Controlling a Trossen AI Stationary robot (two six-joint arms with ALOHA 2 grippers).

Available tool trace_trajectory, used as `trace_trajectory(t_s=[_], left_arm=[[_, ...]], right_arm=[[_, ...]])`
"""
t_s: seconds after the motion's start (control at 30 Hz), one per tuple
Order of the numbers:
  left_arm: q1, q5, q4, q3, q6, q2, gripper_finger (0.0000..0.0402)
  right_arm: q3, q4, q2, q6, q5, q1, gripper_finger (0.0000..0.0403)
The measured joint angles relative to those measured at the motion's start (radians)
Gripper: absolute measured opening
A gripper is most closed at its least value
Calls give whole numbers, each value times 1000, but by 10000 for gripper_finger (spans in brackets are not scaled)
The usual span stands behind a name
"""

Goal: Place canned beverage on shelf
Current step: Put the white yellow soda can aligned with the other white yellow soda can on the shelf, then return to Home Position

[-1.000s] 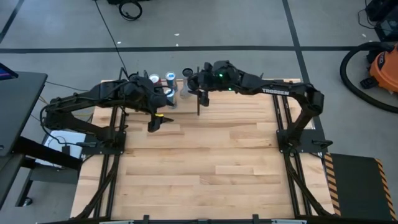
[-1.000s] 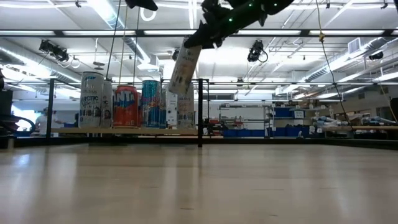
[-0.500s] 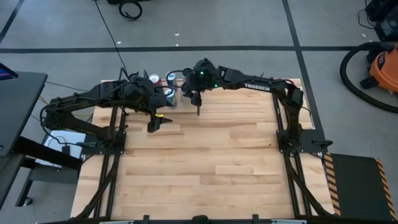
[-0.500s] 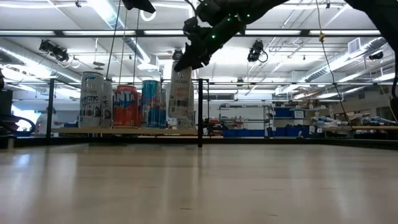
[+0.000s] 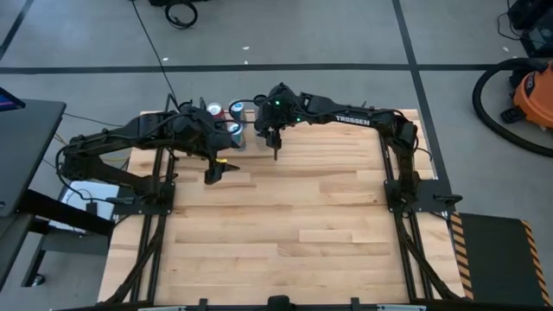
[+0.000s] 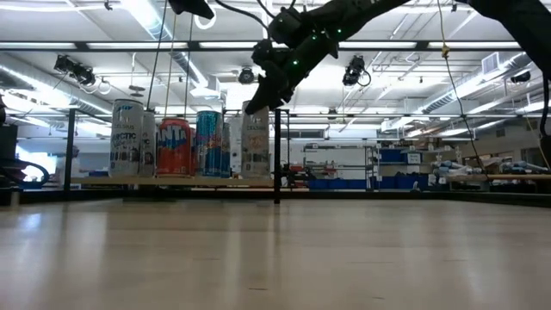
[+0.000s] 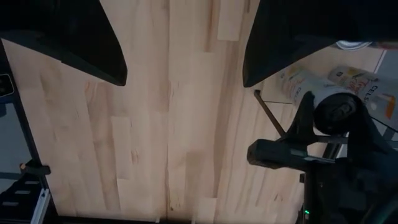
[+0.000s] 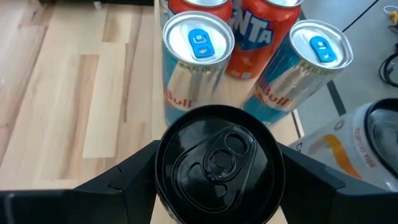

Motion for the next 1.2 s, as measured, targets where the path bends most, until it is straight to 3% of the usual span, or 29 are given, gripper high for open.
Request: trace_trajectory(t_s=[0.43, 0.77, 1.2], left_arm=[[0, 0, 0, 0, 0, 0, 321], [0, 0, 0, 0, 1, 0, 321], [1, -43, -16, 0, 0, -1, 321]], right_arm=[[-1, 21, -2, 5, -64, -28, 309], [-4, 42, -3, 7, -83, -30, 315], [131, -23, -67, 106, -88, -14, 315]])
